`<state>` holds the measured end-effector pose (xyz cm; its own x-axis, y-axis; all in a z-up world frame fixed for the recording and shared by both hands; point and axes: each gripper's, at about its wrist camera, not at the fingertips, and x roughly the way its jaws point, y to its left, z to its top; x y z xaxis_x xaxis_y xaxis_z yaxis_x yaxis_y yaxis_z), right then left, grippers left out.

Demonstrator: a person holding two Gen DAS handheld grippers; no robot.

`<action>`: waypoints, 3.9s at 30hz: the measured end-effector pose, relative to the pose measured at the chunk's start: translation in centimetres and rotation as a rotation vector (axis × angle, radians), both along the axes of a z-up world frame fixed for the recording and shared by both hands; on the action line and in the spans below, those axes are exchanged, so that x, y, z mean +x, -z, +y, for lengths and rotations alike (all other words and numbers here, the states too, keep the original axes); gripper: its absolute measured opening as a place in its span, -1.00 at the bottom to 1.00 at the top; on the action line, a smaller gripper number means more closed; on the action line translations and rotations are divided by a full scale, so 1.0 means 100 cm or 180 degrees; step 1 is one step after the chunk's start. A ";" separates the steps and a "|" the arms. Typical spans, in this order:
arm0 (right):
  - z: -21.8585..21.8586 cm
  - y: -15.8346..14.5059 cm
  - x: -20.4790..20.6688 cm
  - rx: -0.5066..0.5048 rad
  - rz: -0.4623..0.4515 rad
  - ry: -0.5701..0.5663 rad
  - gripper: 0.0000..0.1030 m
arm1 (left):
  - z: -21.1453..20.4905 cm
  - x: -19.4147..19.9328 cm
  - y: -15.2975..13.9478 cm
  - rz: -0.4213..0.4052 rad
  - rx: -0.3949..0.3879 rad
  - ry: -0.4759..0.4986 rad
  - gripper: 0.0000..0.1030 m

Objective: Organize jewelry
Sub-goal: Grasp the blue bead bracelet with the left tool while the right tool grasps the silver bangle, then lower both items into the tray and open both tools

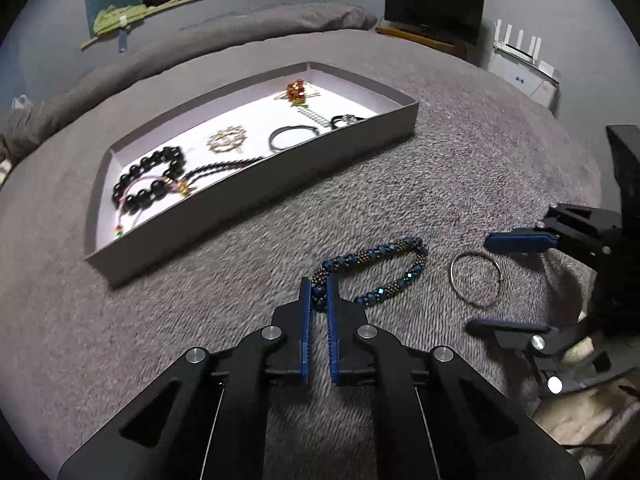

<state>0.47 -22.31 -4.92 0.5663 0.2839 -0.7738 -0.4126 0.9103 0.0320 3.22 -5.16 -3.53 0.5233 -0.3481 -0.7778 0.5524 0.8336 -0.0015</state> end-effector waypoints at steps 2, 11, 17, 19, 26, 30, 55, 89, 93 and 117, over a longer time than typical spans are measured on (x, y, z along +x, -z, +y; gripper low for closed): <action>0.002 0.000 0.001 0.0005 -0.0020 -0.0003 0.12 | 0.007 -0.003 -0.002 0.0010 -0.0027 -0.0044 -0.86; 0.001 -0.008 0.000 0.0100 -0.0060 0.0020 -0.09 | 0.023 -0.012 -0.010 0.0010 -0.0161 -0.0043 -0.86; 0.003 -0.033 0.008 0.0110 -0.0254 -0.0003 -0.09 | 0.028 -0.015 -0.044 -0.0258 -0.0238 -0.0010 -0.86; 0.004 -0.041 0.016 0.0111 -0.0317 0.0002 -0.09 | 0.030 -0.014 -0.055 -0.0342 -0.0237 -0.0011 -0.86; 0.009 -0.073 0.060 0.0165 -0.0520 0.0026 -0.09 | 0.041 0.013 -0.091 -0.0595 -0.0196 -0.0073 -0.86; 0.013 -0.082 0.101 0.0194 -0.0503 0.0057 -0.09 | 0.043 0.049 -0.110 -0.0629 -0.0261 -0.0113 -0.86; 0.036 -0.048 0.255 -0.0116 0.0030 0.0423 -0.09 | 0.019 0.218 -0.047 0.0082 -0.0302 -0.0416 -0.86; 0.044 -0.028 0.284 0.0019 0.0531 0.0461 -0.08 | 0.028 0.232 -0.016 0.0212 0.0008 -0.0560 -0.86; 0.036 -0.036 0.275 -0.0009 0.0429 0.0511 -0.08 | 0.028 0.232 -0.016 0.0217 0.0010 -0.0562 -0.86; -0.001 -0.065 0.186 0.0084 0.0013 0.0535 0.12 | 0.006 0.221 -0.030 0.0007 0.0188 -0.0482 -0.24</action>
<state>19.11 -22.42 1.60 0.6045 0.2056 -0.7696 -0.2544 0.9654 0.0580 25.35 -4.54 -0.52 0.5647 -0.2191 -0.7957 0.4205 0.9060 0.0490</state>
